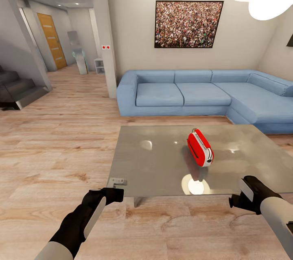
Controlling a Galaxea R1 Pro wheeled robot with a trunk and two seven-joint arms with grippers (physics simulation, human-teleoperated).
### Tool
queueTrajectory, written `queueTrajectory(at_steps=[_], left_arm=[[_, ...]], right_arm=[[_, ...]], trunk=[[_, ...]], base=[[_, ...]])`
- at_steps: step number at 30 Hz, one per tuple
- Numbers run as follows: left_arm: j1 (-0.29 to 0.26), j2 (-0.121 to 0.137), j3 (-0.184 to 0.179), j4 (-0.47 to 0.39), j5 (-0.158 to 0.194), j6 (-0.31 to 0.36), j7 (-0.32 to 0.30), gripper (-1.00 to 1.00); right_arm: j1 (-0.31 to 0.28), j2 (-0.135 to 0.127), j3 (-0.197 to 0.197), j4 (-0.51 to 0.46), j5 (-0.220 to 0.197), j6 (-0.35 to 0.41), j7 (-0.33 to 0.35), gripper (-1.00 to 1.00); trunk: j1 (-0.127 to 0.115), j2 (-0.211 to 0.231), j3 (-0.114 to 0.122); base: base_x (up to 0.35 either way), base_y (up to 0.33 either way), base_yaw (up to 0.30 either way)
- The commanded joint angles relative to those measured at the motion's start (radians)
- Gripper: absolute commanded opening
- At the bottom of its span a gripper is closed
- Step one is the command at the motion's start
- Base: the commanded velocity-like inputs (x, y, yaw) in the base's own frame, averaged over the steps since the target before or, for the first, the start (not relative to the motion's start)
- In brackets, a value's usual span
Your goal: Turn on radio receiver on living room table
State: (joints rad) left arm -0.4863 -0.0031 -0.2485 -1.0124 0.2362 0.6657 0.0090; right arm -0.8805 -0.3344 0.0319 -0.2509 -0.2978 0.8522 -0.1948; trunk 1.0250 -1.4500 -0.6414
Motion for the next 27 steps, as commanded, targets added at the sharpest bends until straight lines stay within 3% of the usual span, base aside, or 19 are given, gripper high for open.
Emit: queueTrajectory(at_steps=[1,27], left_arm=[[0.000,0.000,0.000,0.000,0.000,0.000,0.000,-1.00],[0.000,0.000,0.000,0.000,0.000,0.000,0.000,-1.00]], right_arm=[[0.000,0.000,0.000,0.000,-0.001,-0.001,0.000,1.00],[0.000,0.000,-0.001,0.001,-0.001,-0.004,0.002,1.00]], trunk=[[0.000,0.000,0.000],[0.000,0.000,0.029]], base=[[0.000,0.000,0.000],[0.000,0.000,0.000]])
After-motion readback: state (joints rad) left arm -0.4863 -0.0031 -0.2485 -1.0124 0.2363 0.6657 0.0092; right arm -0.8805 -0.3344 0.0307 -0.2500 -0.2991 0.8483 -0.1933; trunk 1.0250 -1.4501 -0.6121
